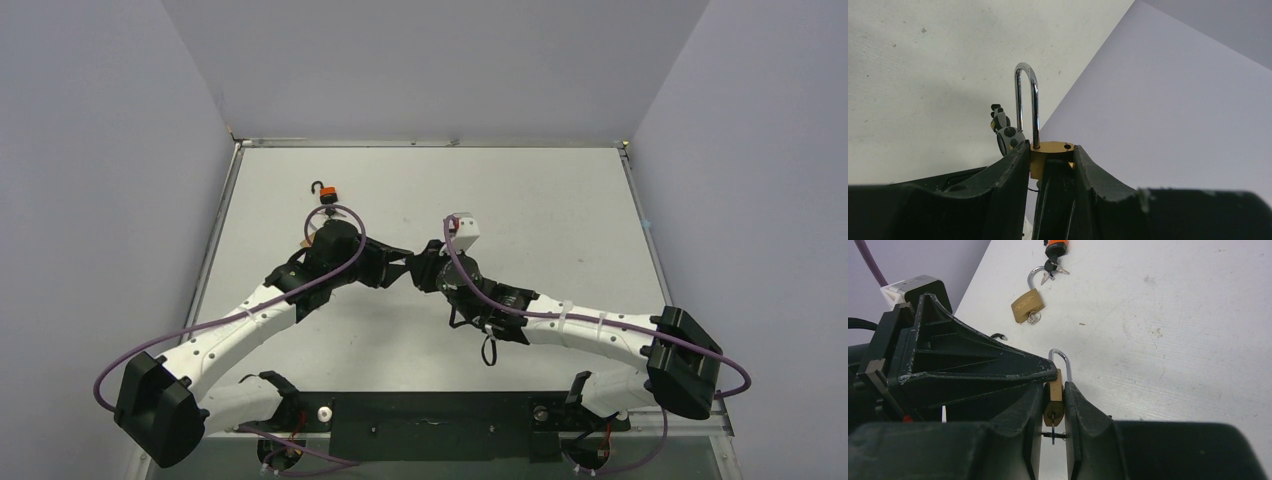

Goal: Lock with the key
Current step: Pick up the lock from the center of the board.

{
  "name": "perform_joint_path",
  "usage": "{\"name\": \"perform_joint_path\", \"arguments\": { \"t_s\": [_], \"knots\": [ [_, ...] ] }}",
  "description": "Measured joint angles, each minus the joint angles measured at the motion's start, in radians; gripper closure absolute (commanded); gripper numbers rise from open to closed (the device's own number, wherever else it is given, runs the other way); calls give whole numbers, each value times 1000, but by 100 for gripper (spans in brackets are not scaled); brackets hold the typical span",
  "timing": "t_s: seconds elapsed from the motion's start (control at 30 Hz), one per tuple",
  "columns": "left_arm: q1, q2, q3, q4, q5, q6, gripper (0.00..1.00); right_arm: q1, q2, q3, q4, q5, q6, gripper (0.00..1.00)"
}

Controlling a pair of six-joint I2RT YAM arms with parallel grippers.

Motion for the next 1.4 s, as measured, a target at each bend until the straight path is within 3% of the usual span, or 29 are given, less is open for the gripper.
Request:
{"name": "perform_joint_path", "arguments": {
  "t_s": [0.17,0.37,0.6,0.77,1.1,1.23,1.4],
  "knots": [
    [0,3,0,10,-7,1,91,-19,0,1,1,-33,19,100],
    [0,16,11,15,-8,18,61,-41,-5,1,-3,-67,33,100],
    [7,22,80,17,45,149,56,-127,-73,-1,-44,-132,58,100],
    [43,40,182,-11,127,364,56,-213,-175,-10,-65,-216,71,100],
    [43,17,318,-70,196,1056,47,-465,-312,-8,-119,-635,147,100],
    [18,-29,324,-72,233,1255,47,-488,-342,-5,-141,-798,202,100],
    [0,-33,370,-85,320,1400,47,-494,-381,12,-144,-937,270,100]
  ]
}}
